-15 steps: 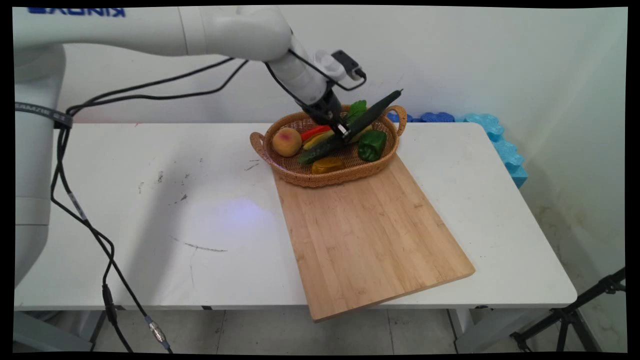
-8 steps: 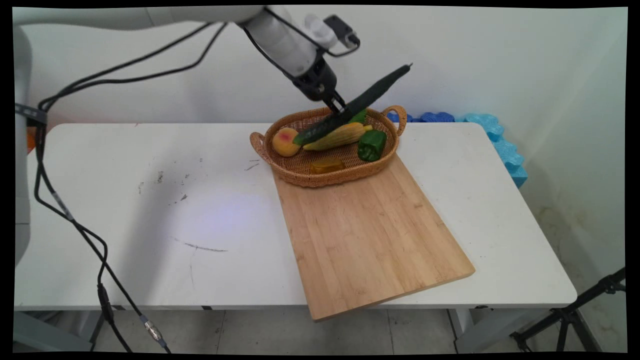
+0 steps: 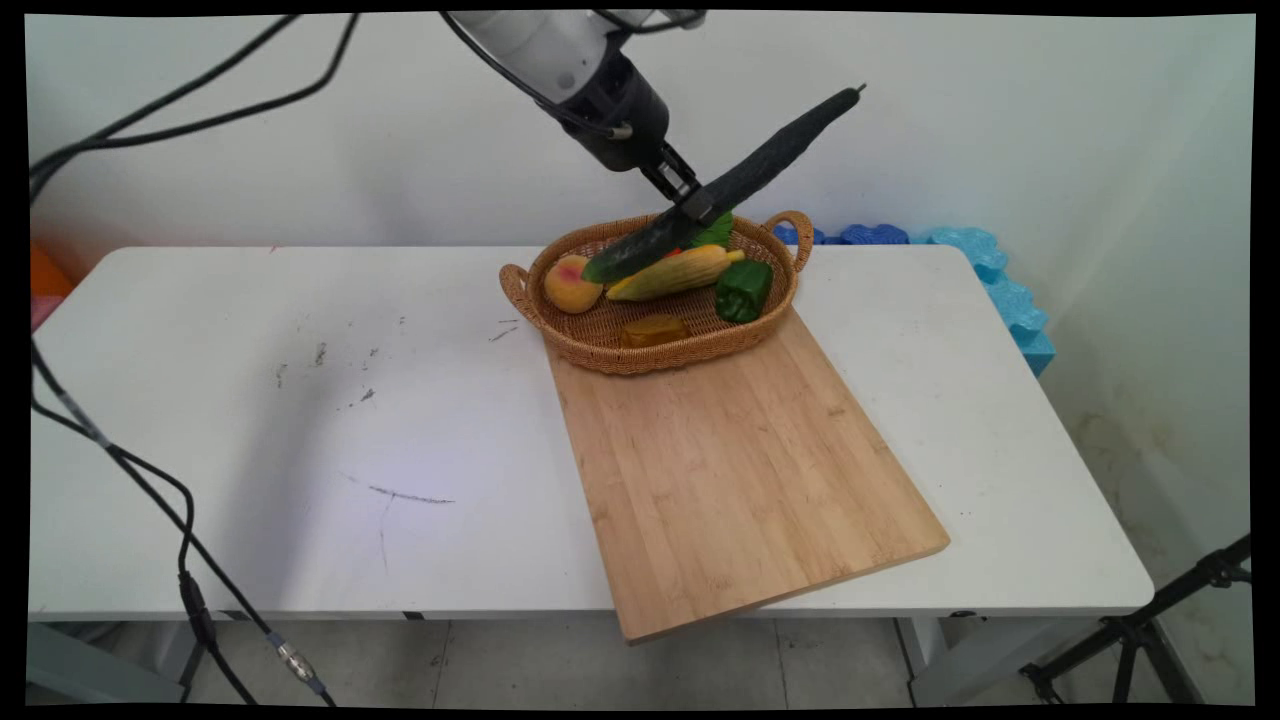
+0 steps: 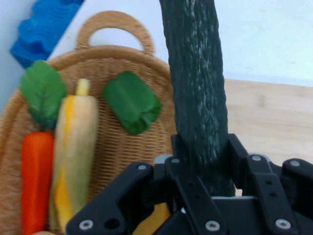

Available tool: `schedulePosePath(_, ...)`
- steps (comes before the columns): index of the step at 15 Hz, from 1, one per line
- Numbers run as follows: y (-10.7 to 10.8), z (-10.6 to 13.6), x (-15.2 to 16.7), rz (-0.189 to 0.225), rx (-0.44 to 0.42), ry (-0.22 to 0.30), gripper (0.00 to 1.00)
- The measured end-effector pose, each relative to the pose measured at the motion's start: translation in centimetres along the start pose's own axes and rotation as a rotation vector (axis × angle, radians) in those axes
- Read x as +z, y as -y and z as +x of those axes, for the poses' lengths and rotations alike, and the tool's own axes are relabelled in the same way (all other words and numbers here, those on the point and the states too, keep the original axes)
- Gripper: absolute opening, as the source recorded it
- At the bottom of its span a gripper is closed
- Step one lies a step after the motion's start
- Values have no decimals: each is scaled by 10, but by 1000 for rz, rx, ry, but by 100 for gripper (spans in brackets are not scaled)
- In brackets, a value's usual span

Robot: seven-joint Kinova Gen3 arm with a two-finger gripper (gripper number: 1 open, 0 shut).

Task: Place the picked object on the cutting board

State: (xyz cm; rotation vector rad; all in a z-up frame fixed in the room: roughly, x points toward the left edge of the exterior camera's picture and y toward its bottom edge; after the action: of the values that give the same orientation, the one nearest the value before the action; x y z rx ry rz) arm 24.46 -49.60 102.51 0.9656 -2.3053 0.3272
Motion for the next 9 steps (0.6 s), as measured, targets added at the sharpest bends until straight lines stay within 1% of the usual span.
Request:
schedulePosePath(3, -26, -10, -14, -52, -2, 3, 0)
schedulePosePath(6, -51, -25, -16, -93, -7, 16, 0)
schedulePosePath(9, -68, -38, -10, -115, -12, 31, 0)
